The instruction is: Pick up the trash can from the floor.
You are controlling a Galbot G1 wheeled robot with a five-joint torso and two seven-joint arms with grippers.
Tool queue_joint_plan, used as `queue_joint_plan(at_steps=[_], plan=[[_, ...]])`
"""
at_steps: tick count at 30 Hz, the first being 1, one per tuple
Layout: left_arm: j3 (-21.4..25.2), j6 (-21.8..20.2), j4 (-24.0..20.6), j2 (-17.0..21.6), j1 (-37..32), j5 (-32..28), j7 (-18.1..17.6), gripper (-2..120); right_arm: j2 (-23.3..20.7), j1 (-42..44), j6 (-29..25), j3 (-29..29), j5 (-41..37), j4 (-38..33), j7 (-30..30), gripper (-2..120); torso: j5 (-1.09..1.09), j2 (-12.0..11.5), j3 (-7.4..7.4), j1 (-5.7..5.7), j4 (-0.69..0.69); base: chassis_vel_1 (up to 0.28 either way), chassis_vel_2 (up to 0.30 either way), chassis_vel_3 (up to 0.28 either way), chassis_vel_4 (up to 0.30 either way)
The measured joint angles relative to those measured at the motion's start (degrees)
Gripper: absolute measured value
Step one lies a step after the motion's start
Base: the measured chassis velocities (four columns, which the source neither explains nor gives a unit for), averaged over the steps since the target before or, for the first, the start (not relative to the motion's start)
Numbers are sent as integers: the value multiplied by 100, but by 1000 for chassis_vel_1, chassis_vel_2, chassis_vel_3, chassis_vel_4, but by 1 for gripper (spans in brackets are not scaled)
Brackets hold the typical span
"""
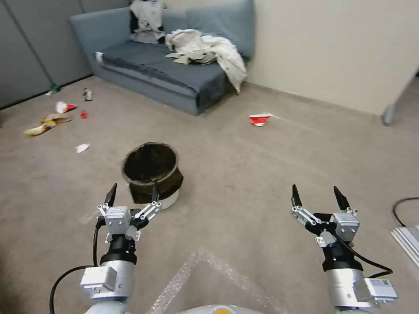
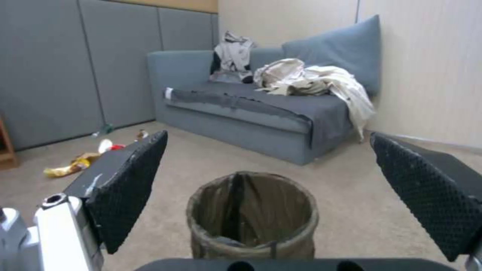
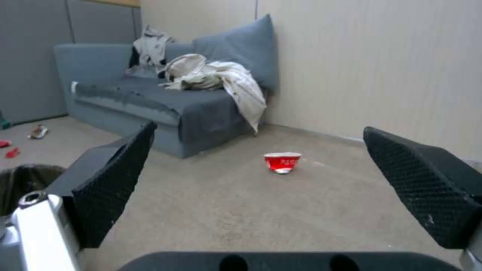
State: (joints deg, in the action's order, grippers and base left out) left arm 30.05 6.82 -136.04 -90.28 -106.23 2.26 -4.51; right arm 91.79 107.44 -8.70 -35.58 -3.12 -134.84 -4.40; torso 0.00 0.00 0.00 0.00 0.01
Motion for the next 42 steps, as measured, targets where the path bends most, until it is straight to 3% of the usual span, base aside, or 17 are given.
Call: queue_joint_plan(at_steps=[17,42], plan=[[119,-95,-37,-9,3,28,-163,100,5,-30,73,12,29,95,-34,100,1,0,0,-1,-1,-6,18,16,-8],[128,-147,69,-18,37,61,-183,100,-6,-57,61,27,78,213,-34,100,0,0,0,0,-1,-146,139,146,-137]])
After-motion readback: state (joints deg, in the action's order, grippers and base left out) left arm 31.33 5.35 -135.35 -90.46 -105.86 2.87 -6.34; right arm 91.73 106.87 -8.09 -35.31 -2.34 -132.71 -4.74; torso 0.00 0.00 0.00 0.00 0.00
